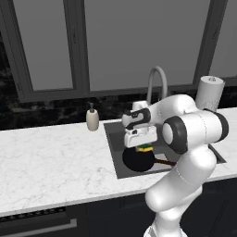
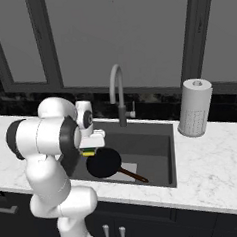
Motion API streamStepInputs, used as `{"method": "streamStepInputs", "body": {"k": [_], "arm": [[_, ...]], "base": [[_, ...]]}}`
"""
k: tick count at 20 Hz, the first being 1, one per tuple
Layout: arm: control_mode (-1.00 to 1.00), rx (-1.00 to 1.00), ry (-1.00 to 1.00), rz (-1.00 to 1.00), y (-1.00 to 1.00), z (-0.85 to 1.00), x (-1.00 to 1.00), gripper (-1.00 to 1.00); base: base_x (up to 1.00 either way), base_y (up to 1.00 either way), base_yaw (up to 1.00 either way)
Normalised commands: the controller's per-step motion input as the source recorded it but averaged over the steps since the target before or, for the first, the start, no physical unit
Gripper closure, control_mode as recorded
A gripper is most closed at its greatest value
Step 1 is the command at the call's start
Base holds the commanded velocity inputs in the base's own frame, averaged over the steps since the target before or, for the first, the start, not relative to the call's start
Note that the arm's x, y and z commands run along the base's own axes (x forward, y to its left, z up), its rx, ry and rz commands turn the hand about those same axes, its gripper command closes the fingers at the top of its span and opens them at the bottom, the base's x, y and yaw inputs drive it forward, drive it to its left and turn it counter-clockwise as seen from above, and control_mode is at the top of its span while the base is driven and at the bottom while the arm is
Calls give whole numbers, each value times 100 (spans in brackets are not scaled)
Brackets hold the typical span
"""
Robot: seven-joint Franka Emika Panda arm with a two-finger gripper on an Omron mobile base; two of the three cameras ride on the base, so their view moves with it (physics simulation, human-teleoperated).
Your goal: Pick the pan and sponge and place them into the sink. Then turn on the water.
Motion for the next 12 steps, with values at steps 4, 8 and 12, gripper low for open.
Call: {"method": "streamStepInputs", "body": {"k": [4, 8, 12], "arm": [[-100, 0, -6, 4, 0, -29, 19, 100], [-100, 0, -10, 2, 0, -26, 27, 100], [-100, 0, -20, 2, 0, -37, 24, 100]], "base": [[0, 0, 0], [0, 0, 0], [0, 0, 0]]}}
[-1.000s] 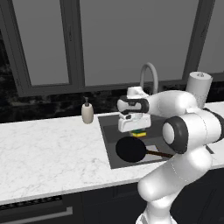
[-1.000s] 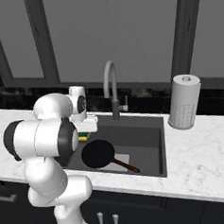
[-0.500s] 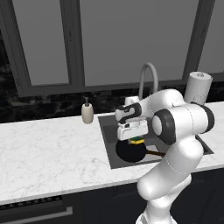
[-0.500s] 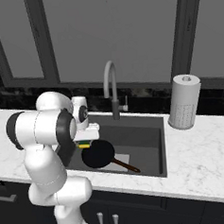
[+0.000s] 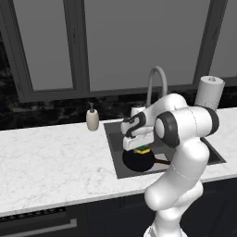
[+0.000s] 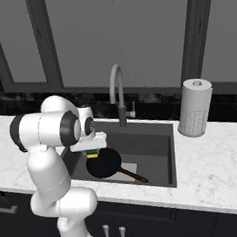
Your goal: Pick the pan and sponge and place them into the sink. Then turn on the water.
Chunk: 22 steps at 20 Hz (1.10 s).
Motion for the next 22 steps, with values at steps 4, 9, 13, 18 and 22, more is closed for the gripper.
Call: {"method": "streamStepInputs", "body": {"k": [4, 9, 13, 18, 22], "arm": [[-100, 1, -26, 1, 0, -41, 19, 100], [-100, 6, -31, 0, -4, -37, 13, 100], [-100, 8, -24, 0, -11, -26, 15, 100], [-100, 5, -12, 0, -7, -30, 25, 100], [-100, 0, -1, 0, 0, -25, 29, 100]], "base": [[0, 0, 0], [0, 0, 0], [0, 0, 0], [0, 0, 0], [0, 0, 0]]}}
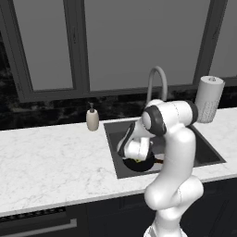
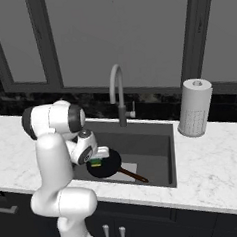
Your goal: Pick the pan and sponge and place them into the sink. Then turn on the water.
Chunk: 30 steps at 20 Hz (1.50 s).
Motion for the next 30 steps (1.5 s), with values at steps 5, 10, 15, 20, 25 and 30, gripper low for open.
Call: {"method": "streamStepInputs", "body": {"k": [5, 10, 15, 20, 25, 30], "arm": [[-100, 0, -1, 0, 0, -27, 25, 100], [-100, 0, -1, 0, -2, -25, 27, 100], [-100, 0, -4, 0, -2, -19, 26, 100], [-100, 0, -6, 0, 0, -2, 20, -100], [-100, 0, -3, 0, 6, 0, 6, -100], [-100, -1, -2, 0, 12, 0, 0, -100]], "base": [[0, 0, 0], [0, 0, 0], [0, 0, 0], [0, 0, 0], [0, 0, 0], [0, 0, 0]]}}
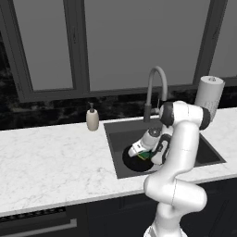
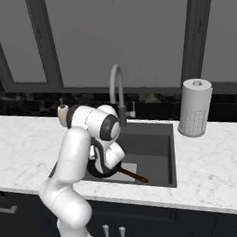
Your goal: Pick the pan and sponge and place them into the sink. Then turn on the water.
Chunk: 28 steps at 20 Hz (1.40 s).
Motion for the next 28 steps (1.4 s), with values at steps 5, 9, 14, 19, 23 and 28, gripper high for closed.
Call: {"method": "streamStepInputs", "body": {"k": [5, 9, 14, 19, 23, 28], "arm": [[-100, 0, -14, 0, 9, 39, -12, -100], [-100, -3, -14, 0, 0, 92, -37, -100], [-100, -5, -16, 0, 12, 97, -73, -100], [-100, -13, -18, 0, 59, 78, -59, -100], [-100, -15, -15, -3, 86, 75, -36, -100], [-100, -9, -4, -5, 61, 90, -29, -100]], "base": [[0, 0, 0], [0, 0, 0], [0, 0, 0], [0, 0, 0], [0, 0, 0], [0, 0, 0]]}}
